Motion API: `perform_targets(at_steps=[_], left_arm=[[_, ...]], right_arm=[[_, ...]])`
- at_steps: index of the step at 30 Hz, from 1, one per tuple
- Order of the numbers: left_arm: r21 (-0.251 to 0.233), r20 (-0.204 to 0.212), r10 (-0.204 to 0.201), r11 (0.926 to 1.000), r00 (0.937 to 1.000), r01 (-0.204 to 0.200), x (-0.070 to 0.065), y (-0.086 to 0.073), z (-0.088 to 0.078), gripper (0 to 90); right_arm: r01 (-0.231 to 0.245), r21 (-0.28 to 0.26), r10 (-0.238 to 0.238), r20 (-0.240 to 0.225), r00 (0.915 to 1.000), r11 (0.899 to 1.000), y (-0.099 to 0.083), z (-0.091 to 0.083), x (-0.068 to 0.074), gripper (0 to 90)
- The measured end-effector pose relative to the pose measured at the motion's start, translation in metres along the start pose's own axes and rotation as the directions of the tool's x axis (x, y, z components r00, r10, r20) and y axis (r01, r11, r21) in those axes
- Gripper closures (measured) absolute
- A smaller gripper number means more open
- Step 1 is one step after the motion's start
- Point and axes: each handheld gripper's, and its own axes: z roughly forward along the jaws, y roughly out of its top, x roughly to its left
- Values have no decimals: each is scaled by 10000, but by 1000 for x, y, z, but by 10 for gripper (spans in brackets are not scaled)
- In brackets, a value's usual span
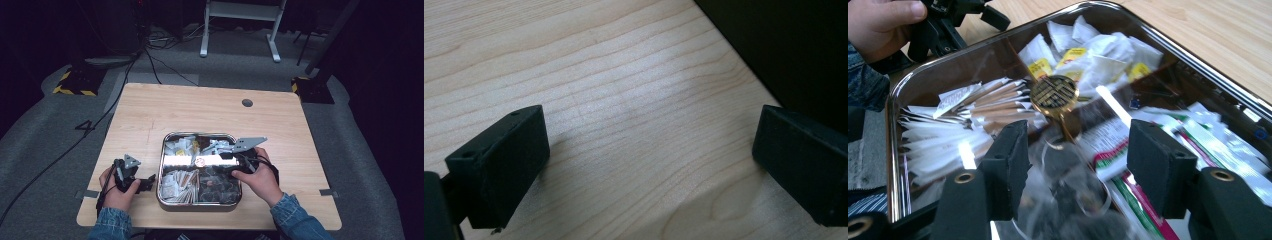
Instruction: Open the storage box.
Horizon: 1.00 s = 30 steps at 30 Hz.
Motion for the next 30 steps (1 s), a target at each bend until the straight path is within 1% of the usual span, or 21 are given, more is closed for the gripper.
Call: perform_targets(at_steps=[2,3,4,5,6,8,9,10,11,12,14,15,18,21,22,23,24,30], left_arm=[[-4,13,4,10000,10000,-4,0,0,0,19],[-4,13,4,10000,10000,-4,0,0,0,17],[-2,13,44,10000,10000,-44,1,1,1,16],[-2,13,44,10000,10000,-44,1,1,1,15],[-3,16,40,10000,10000,-40,0,1,1,15],[-4,15,38,10000,10000,-38,0,1,1,15],[-4,15,38,10000,10000,-38,0,1,1,15],[2,13,34,10000,10000,-34,0,1,1,15],[2,13,34,10000,10000,-34,0,1,1,15],[5,22,25,10000,10000,-25,0,1,1,15],[4,27,29,10000,10000,-29,0,0,1,16],[4,27,29,10000,10000,-29,0,0,1,15],[6,25,31,10000,10000,-31,0,0,1,16],[6,27,29,10000,10000,-29,0,1,1,15],[7,29,33,10000,10000,-33,0,0,1,15],[7,29,33,10000,10000,-33,0,0,1,15],[7,28,37,10000,10000,-37,0,0,1,15],[1,29,36,10000,10000,-36,0,1,1,15]], right_arm=[[31,95,-30,-72,10000,9999,3,7,2,430],[31,95,-30,-72,10000,9999,3,7,2,430],[57,139,-55,-142,9999,9999,6,13,3,439],[57,139,-55,-142,9999,9999,6,13,3,439],[95,257,-90,-195,9998,9996,9,21,4,449],[148,419,-139,-225,9997,9990,11,28,5,458],[148,419,-139,-225,9997,9990,11,28,5,458],[230,566,-214,-283,9994,9981,12,35,6,466],[230,566,-214,-283,9994,9981,12,35,6,466],[287,693,-265,-317,9991,9972,14,42,7,469],[339,763,-313,-356,9989,9965,15,48,9,478],[339,763,-313,-356,9989,9965,15,48,9,478],[423,902,-397,-309,9987,9950,16,55,10,511],[489,811,-474,-210,9987,9955,17,59,10,532],[531,625,-524,-128,9985,9966,16,62,11,569],[531,625,-524,-128,9985,9966,16,62,11,569],[611,641,-620,109,9980,9961,16,62,12,581],[568,643,-582,198,9981,9963,16,62,14,583]])
